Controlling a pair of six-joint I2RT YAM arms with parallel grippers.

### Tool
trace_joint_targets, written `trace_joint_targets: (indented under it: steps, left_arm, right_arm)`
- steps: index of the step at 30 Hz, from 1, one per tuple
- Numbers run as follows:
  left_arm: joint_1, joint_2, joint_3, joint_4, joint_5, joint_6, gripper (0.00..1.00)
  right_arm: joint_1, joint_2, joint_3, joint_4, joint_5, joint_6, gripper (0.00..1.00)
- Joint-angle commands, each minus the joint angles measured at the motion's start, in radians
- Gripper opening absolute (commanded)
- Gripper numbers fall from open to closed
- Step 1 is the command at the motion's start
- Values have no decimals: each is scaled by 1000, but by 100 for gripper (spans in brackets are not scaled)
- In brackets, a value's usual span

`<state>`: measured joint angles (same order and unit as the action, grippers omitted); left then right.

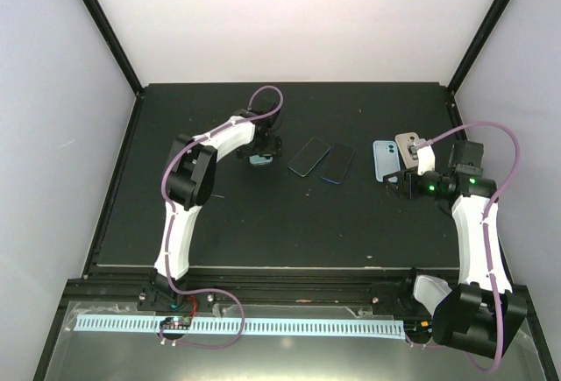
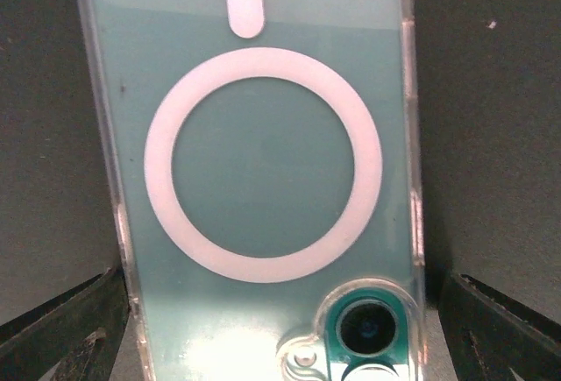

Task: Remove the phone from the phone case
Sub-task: Pick up the phone at the center of the board.

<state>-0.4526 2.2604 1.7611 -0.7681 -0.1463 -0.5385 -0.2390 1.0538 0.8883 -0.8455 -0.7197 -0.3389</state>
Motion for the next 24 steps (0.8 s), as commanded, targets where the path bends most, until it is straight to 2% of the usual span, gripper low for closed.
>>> trace_joint_targets:
  steps: [1,6,11,15,19,24]
  left_arm:
    - [6,31,39,-54,35,-26,98]
    - [6,34,31,-55,43,-31,93]
    - [6,0,-20,-39,48,-18,79]
    - [-21,-78,-117,-14,21,-12,77]
    - [-66,-204,-321,23,30,-14,77]
    - [-138,-468,-708,136,80,-46,78]
  right_arm:
    - [1,-9,24,2,-18,-17,59]
    - [1,-9,21,7,-16,-12,59]
    - [1,-5,21,5,-17,-14,59]
    - [0,-5,21,8,-12,-12,58]
    - [1,-3,21,6,-12,-12,58]
    - [1,-2,19,7,-20,-14,58]
